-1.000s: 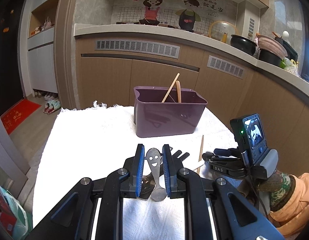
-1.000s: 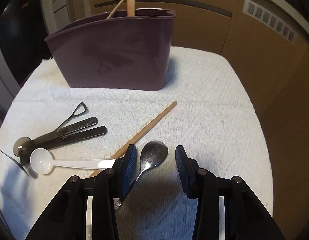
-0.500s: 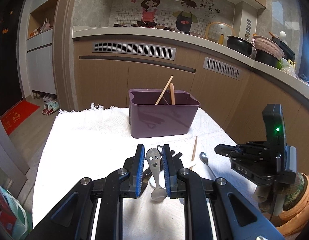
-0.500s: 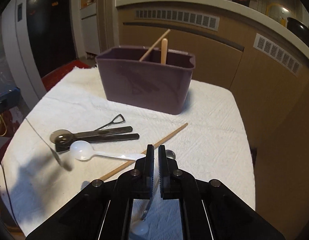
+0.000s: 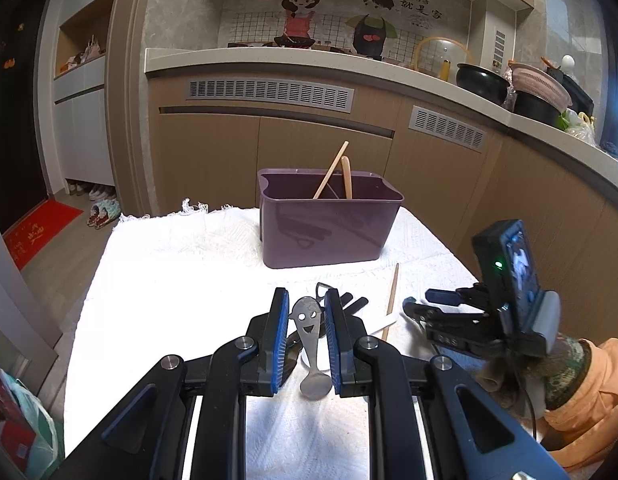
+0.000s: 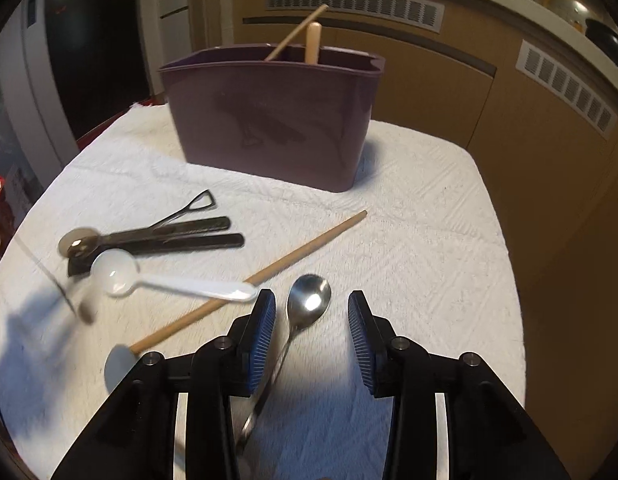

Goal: Organize utensils

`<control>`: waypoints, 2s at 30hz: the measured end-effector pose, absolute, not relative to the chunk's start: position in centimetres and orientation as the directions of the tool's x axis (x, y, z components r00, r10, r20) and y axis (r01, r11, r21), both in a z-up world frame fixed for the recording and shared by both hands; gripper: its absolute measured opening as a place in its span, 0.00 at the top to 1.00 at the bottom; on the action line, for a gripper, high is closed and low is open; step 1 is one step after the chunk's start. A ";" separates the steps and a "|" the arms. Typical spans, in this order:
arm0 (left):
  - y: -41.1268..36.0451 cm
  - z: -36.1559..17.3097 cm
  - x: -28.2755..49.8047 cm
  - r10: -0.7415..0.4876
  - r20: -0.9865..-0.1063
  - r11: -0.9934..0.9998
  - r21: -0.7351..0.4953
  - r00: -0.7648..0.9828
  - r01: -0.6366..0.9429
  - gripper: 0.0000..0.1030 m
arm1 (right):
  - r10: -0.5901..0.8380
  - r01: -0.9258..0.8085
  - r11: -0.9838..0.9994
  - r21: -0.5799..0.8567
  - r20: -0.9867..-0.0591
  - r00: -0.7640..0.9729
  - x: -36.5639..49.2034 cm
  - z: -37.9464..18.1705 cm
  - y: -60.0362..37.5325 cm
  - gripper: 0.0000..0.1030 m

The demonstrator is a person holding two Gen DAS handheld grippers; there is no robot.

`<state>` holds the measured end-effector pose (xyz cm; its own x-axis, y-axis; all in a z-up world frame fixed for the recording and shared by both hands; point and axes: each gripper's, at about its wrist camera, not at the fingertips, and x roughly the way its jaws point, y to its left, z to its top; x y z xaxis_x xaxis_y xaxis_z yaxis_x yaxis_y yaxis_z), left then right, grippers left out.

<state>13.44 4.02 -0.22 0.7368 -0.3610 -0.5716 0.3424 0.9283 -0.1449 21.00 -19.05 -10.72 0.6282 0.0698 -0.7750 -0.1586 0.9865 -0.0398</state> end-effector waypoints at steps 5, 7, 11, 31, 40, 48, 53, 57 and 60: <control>4.8 -0.6 13.8 -0.373 -0.570 0.925 -0.171 0.732 0.339 0.85 | 0.013 -0.119 0.990 -0.077 -0.785 0.619 22.1 -11.9 -18.1 0.62; 5.0 -0.7 13.9 -0.377 -0.568 0.924 -0.178 0.731 0.339 0.85 | -0.003 -0.128 0.986 -0.104 -0.784 0.621 22.0 -11.7 -17.7 0.69; 5.2 -0.7 13.8 -0.379 -0.567 0.923 -0.181 0.732 0.338 0.85 | -0.008 -0.144 0.981 -0.127 -0.779 0.627 21.3 -11.2 -17.3 0.75; 1.6 7.3 17.4 -0.308 -0.443 0.943 -0.025 0.842 0.331 0.85 | 0.140 -0.232 0.962 -0.146 -0.467 0.873 17.2 5.0 -16.2 0.96; 1.2 8.0 19.6 -0.302 -0.420 0.948 -0.039 0.856 0.315 0.85 | 0.162 -0.257 0.962 -0.097 -0.556 0.815 20.6 5.4 -19.0 0.95; 1.9 1.9 19.5 -0.307 -0.530 0.946 -0.080 0.790 0.313 0.85 | 0.203 -0.329 0.944 -0.032 -0.730 0.652 23.3 -5.4 -17.0 0.69; 3.7 0.5 19.2 -0.313 -0.553 0.945 -0.104 0.772 0.309 0.85 | 0.166 -0.330 0.942 -0.057 -0.775 0.609 26.3 -9.1 -15.1 0.67; 4.6 0.0 19.3 -0.319 -0.564 0.945 -0.123 0.762 0.304 0.85 | 0.126 -0.323 0.942 -0.089 -0.799 0.588 27.9 -10.8 -13.8 0.67; 4.8 -0.5 19.5 -0.324 -0.572 0.943 -0.133 0.754 0.304 0.85 | 0.110 -0.323 0.940 -0.108 -0.802 0.587 28.0 -11.1 -13.4 0.79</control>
